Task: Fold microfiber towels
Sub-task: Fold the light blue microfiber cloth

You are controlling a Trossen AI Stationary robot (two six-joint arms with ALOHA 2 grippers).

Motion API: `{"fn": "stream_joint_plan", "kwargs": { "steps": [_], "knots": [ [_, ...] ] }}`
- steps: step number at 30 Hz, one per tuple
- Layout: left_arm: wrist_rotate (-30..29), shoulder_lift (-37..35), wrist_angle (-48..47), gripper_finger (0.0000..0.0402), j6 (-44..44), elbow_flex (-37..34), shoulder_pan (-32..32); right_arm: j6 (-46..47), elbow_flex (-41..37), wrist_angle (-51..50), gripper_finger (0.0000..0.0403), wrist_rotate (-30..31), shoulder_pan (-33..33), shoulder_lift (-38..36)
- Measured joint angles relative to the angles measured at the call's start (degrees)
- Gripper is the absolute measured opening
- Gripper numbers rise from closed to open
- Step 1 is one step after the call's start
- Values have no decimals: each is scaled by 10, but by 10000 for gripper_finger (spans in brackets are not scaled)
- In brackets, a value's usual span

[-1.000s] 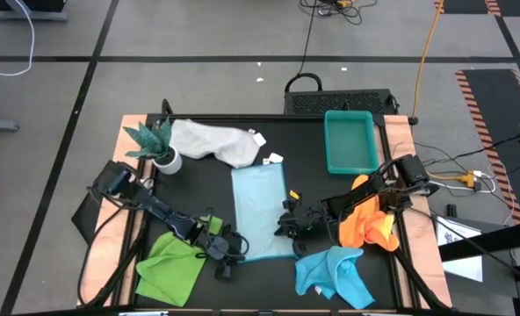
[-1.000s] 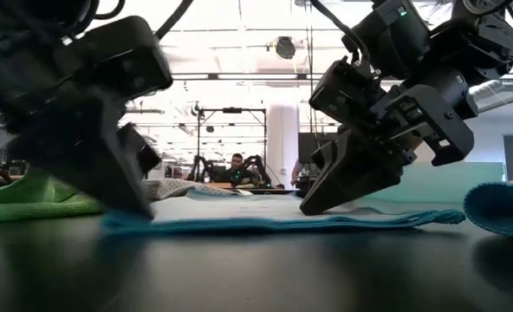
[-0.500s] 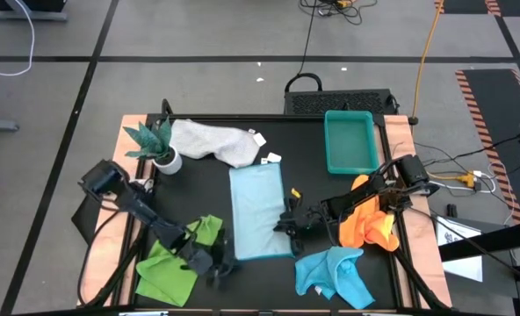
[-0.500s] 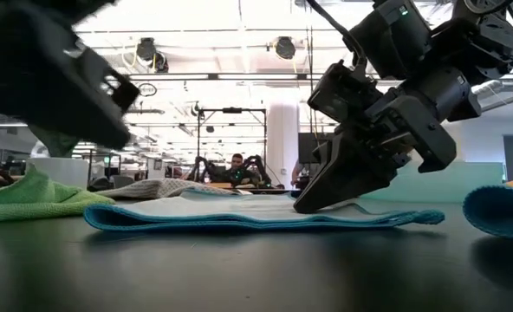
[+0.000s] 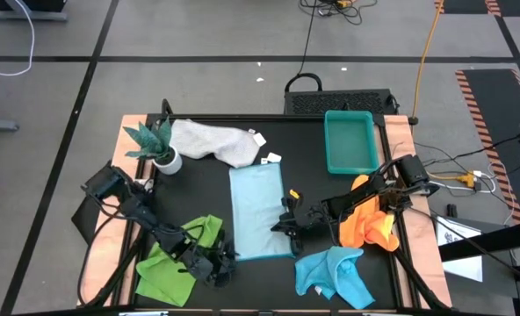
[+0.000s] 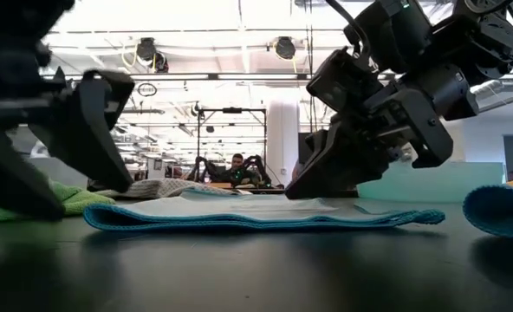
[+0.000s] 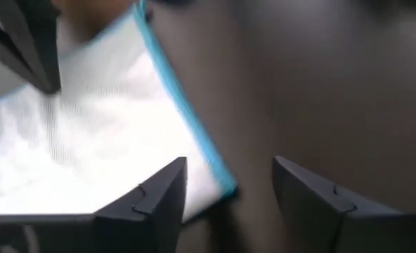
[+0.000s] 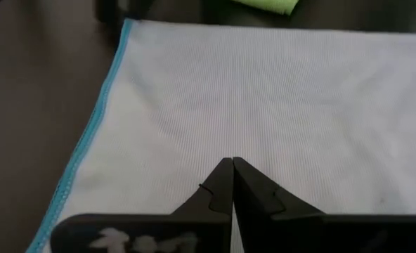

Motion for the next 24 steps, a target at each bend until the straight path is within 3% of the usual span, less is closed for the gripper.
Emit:
{"fn": "stream_joint_plan", "kwargs": {
  "steps": [4, 12, 19, 24],
  "knots": [
    [-9, 0, -38, 214, 8, 2, 9, 0, 0, 8, 0, 0, 0, 0],
    [0, 0, -26, 142, 69, 1, 20, 9, 0, 11, 0, 0, 0, 0],
    [1, 1, -10, 98, 60, 0, 26, 7, 0, 8, 0, 0, 1, 0],
    [1, 1, 22, 90, 35, -1, 19, -33, 0, -12, 0, 0, 8, -11]
  ]
}}
